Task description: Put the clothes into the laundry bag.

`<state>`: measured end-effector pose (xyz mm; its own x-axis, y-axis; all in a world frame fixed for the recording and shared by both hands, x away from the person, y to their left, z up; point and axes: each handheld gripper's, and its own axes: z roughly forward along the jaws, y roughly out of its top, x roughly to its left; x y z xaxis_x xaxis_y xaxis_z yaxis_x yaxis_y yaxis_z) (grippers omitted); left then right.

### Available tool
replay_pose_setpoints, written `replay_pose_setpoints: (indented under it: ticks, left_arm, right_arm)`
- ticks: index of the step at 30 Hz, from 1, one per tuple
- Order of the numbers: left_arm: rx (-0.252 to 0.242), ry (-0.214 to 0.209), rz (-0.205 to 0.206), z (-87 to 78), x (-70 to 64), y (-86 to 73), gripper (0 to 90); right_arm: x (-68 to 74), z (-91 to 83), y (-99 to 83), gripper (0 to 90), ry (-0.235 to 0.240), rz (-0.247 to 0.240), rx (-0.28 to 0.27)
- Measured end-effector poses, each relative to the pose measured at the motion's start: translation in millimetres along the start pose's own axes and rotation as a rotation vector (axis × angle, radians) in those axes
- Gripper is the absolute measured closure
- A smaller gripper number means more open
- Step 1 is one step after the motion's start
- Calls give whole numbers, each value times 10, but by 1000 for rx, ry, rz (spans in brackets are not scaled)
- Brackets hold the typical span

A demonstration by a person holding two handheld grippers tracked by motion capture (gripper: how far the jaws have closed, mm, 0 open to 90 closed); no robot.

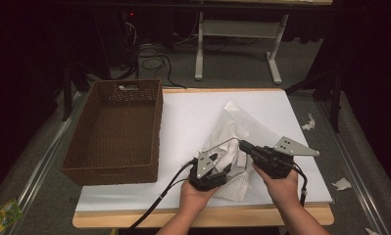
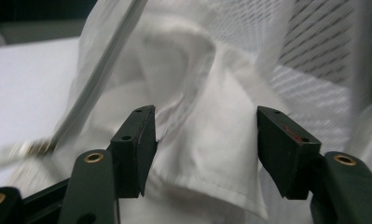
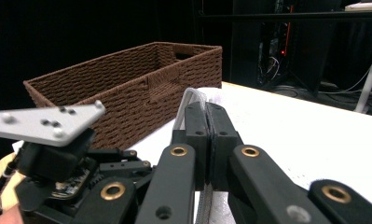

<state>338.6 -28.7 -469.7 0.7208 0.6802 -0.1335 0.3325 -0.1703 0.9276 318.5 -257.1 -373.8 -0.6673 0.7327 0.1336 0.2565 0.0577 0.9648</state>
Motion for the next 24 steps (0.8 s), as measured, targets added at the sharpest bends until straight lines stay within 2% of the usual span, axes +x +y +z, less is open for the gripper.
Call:
replay_pose_setpoints:
  ticks: [2, 3, 4, 6, 7, 8, 9, 11, 14, 17, 20, 22, 24]
  left_arm:
    - [39, -15, -18, 61, 24, -32, 434]
    - [59, -28, -26, 93, 29, -41, 492]
    - [59, -16, -27, 115, 25, -43, 602]
    - [36, -5, -48, 127, 20, -2, 786]
    - [13, 6, -42, 124, 5, 39, 850]
    - [-17, 10, -32, 124, -14, 89, 863]
    - [-56, 14, -27, 130, -44, 163, 869]
    - [-104, 10, -18, 140, -86, 271, 871]
    - [-136, 7, -1, 239, -153, 420, 871]
    - [-114, 15, -5, 399, -156, 418, 869]
    - [-58, 29, 3, 554, -114, 323, 858]
    - [-49, 22, -15, 556, -87, 280, 798]
    - [-57, -11, -28, 490, -71, 261, 715]
  right_arm:
    - [18, 13, 2, 900, -4, -4, 1]
    - [20, 18, 0, 899, 0, -6, 0]
    - [25, 21, -4, 900, 2, -1, 1]
    - [26, 27, -8, 900, 2, -3, 5]
    - [24, 30, -12, 899, 2, -4, 7]
    - [20, 35, -17, 900, 4, -2, 7]
    - [14, 40, -22, 900, 5, -1, 9]
    - [4, 48, -30, 900, 6, -1, 10]
    - [3, 57, -33, 900, 8, 2, 12]
    - [19, 81, -13, 900, 14, 16, 2]
    - [34, 87, -1, 900, 23, 10, -1]
    - [26, 80, -10, 900, 23, 7, 1]
    - [8, 65, -20, 900, 24, 9, 2]
